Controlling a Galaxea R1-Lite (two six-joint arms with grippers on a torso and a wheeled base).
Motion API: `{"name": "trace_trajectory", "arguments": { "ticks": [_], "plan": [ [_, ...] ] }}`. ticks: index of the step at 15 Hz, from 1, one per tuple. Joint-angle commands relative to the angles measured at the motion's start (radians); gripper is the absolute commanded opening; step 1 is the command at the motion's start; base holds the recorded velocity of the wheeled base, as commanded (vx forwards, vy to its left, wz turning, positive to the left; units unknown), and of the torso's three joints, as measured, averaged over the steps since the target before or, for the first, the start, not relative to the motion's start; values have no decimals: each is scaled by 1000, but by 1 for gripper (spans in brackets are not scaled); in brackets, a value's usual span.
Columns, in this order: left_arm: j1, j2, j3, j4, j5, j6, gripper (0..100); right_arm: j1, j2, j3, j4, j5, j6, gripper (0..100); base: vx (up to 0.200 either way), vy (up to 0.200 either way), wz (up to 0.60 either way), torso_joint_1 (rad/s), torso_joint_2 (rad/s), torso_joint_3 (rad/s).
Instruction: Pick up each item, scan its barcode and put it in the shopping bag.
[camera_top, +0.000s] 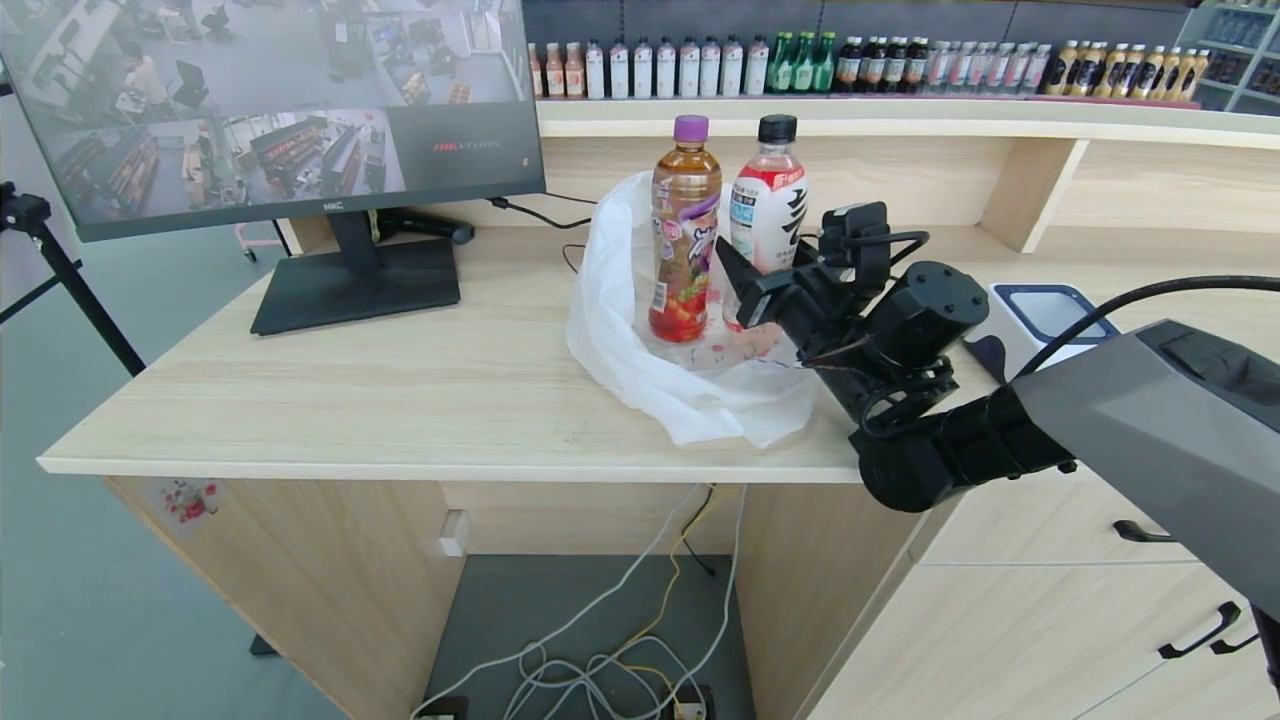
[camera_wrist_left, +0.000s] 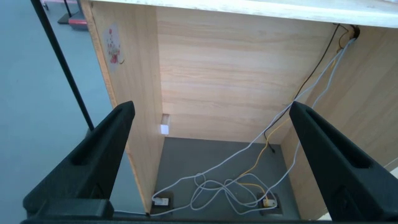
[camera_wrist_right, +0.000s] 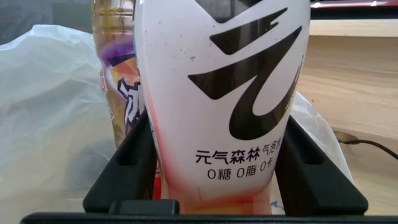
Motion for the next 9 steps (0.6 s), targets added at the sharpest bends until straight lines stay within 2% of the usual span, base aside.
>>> {"name": "trace_trajectory", "arguments": {
  "ticks": [1,9],
  "plan": [
    [0,0,0,-1,0,0,100,-4,7,0,7,0,0,0,0,0,0,0,0,0],
    [0,0,0,-2,0,0,100,-7,26,0,18,2,3,0,0,0,0,0,0,0]
  ]
}}
